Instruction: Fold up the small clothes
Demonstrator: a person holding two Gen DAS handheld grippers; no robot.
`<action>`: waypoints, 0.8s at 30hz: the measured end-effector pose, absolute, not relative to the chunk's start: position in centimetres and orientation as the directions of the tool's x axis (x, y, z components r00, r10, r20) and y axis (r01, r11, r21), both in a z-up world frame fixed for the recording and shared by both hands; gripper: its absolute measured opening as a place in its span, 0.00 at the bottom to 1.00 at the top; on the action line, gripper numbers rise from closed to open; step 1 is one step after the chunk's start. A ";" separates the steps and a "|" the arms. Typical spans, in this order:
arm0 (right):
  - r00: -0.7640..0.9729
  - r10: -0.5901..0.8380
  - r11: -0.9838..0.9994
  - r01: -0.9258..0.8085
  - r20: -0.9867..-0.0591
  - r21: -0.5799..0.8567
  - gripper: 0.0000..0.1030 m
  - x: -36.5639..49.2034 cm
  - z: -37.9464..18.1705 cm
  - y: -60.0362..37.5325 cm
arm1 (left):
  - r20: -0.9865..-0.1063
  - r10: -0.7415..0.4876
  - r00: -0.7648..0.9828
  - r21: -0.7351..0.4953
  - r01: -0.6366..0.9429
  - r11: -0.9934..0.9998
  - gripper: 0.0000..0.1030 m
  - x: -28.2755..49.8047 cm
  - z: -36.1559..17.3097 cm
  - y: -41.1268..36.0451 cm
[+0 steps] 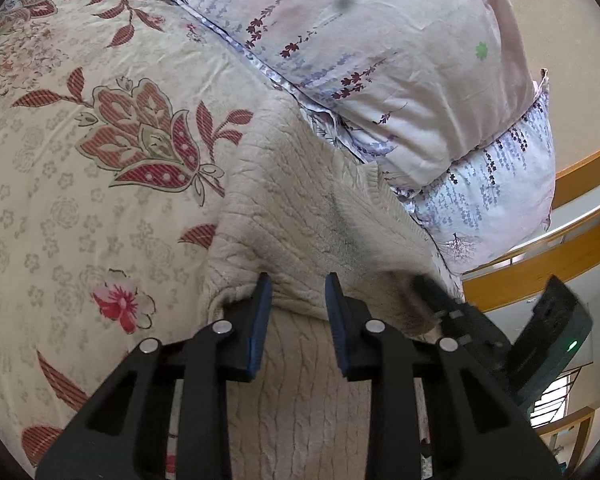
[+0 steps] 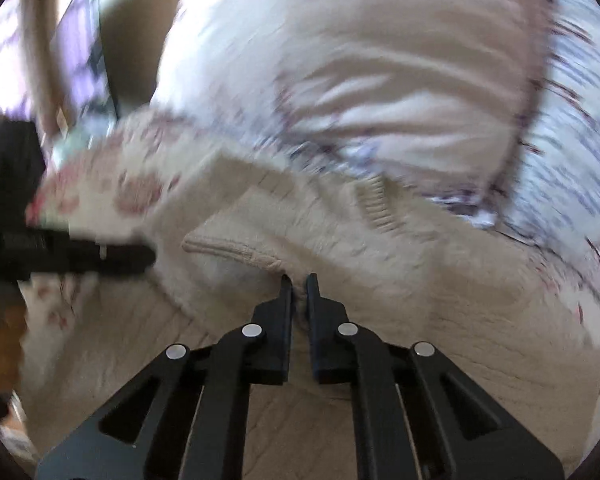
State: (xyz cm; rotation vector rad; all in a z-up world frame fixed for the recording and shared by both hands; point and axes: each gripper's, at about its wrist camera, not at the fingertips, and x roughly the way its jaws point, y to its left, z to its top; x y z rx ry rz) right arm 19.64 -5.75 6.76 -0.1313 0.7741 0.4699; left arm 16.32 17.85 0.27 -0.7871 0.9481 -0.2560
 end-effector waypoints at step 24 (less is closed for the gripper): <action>0.599 0.540 0.573 0.254 -0.592 0.779 0.40 19.6 -1.0 -30.1 | -0.621 -0.542 0.566 -0.693 -0.072 0.718 0.53 15.8 0.9 16.4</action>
